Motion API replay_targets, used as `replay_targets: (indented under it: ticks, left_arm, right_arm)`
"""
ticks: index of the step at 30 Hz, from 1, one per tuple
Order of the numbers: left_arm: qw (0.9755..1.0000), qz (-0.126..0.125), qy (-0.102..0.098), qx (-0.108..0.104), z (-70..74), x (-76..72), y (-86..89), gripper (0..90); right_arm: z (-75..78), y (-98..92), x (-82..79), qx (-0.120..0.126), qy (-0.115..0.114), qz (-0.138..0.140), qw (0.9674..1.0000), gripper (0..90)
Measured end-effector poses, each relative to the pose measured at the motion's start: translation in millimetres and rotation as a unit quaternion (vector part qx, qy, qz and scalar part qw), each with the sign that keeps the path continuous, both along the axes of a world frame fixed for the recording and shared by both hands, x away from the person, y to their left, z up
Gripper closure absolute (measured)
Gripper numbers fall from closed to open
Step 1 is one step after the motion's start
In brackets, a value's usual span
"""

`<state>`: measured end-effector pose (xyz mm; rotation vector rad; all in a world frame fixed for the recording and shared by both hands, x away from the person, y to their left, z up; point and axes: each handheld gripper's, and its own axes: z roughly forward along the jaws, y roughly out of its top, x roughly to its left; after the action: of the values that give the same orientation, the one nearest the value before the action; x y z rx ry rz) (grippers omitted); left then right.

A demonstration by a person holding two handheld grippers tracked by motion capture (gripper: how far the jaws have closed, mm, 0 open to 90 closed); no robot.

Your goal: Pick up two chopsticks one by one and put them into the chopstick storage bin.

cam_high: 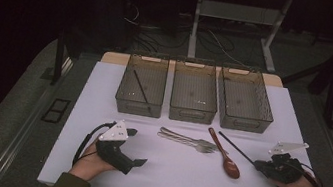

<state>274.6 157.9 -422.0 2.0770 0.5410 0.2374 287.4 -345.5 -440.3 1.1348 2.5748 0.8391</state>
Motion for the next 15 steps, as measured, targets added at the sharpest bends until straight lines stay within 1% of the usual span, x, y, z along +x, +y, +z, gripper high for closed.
replay_targets:
  ticks: [3,5,8,11,13,14,15]
  left_arm:
    - [1.0,0.0,0.0,0.002,0.2,0.1,-0.1,0.0]
    - [1.0,0.0,0.0,0.0,0.0,0.2,-0.2,0.0]
    - [1.0,0.0,0.0,0.001,0.3,0.1,0.1,0.0]
    - [1.0,0.002,0.0,-0.001,0.4,0.1,0.1,0.0]
    - [1.0,0.002,-0.002,-0.002,0.3,0.2,0.0,0.0]
    - [1.0,0.002,-0.001,-0.002,0.3,0.2,-0.2,0.0]
    - [1.0,0.002,-0.001,-0.001,0.4,0.1,-0.2,0.0]
  right_arm:
    - [-0.1,-0.8,0.1,0.003,0.0,-0.003,1.0,86.5]
    - [0.1,-1.9,0.1,0.009,0.003,-0.006,0.9999,86.5]
    - [0.8,-4.4,1.0,0.016,0.002,-0.007,0.9998,86.6]
    - [4.6,-8.3,0.9,0.04,0.0,-0.01,0.9992,86.5]
    - [5.9,-10.7,0.5,0.049,-0.004,-0.009,0.9988,86.5]
    - [6.5,-11.2,0.3,0.053,-0.002,-0.009,0.9986,86.5]
    - [6.8,-11.5,0.0,0.054,-0.004,-0.007,0.9985,86.6]
